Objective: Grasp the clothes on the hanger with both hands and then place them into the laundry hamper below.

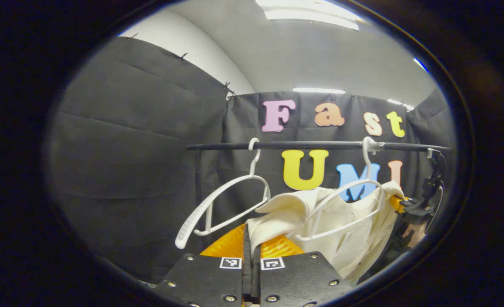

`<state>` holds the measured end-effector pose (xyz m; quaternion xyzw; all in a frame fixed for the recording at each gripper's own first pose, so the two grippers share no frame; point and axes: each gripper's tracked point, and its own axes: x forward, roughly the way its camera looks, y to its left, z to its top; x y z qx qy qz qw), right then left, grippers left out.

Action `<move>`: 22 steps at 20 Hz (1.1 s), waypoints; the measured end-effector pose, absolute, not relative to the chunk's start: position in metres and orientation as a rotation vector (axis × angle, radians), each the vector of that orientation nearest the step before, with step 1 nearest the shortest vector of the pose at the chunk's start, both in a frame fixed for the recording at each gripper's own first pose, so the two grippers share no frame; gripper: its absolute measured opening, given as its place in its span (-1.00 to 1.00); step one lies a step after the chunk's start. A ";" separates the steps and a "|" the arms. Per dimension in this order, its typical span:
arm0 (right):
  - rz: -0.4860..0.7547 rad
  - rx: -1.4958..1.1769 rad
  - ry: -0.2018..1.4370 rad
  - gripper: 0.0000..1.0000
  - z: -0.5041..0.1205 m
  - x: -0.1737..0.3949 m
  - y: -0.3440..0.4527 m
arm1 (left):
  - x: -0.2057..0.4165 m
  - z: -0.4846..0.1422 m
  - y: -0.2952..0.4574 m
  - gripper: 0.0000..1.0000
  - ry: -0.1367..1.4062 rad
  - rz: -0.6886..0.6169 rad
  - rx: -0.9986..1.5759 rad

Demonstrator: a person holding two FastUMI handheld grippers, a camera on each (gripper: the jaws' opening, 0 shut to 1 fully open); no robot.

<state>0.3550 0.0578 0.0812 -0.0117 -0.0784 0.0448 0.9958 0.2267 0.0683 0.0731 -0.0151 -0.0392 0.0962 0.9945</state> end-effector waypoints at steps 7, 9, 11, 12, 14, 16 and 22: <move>0.066 -0.064 -0.141 -0.92 0.069 0.362 0.050 | 0.223 0.024 0.091 -0.97 -0.004 0.176 -0.057; 0.060 -0.065 -0.126 -0.92 0.065 0.366 0.049 | 0.228 0.003 0.101 -0.99 0.013 0.177 -0.080; 0.056 -0.047 -0.098 -0.92 0.057 0.366 0.047 | 0.231 -0.010 0.098 -0.97 0.023 0.179 -0.097; 0.059 -0.041 -0.086 -0.92 0.052 0.366 0.047 | 0.235 -0.011 0.096 -0.97 0.023 0.183 -0.100; 0.066 -0.048 -0.072 -0.92 0.045 0.368 0.044 | 0.236 -0.019 0.092 -0.97 0.029 0.198 -0.105; 0.091 -0.045 -0.077 -0.91 0.038 0.362 0.042 | 0.230 -0.030 0.088 -0.98 0.047 0.219 -0.105; 0.194 -0.054 -0.039 -0.95 0.015 0.357 0.048 | 0.212 -0.073 0.085 -0.98 0.088 0.315 -0.170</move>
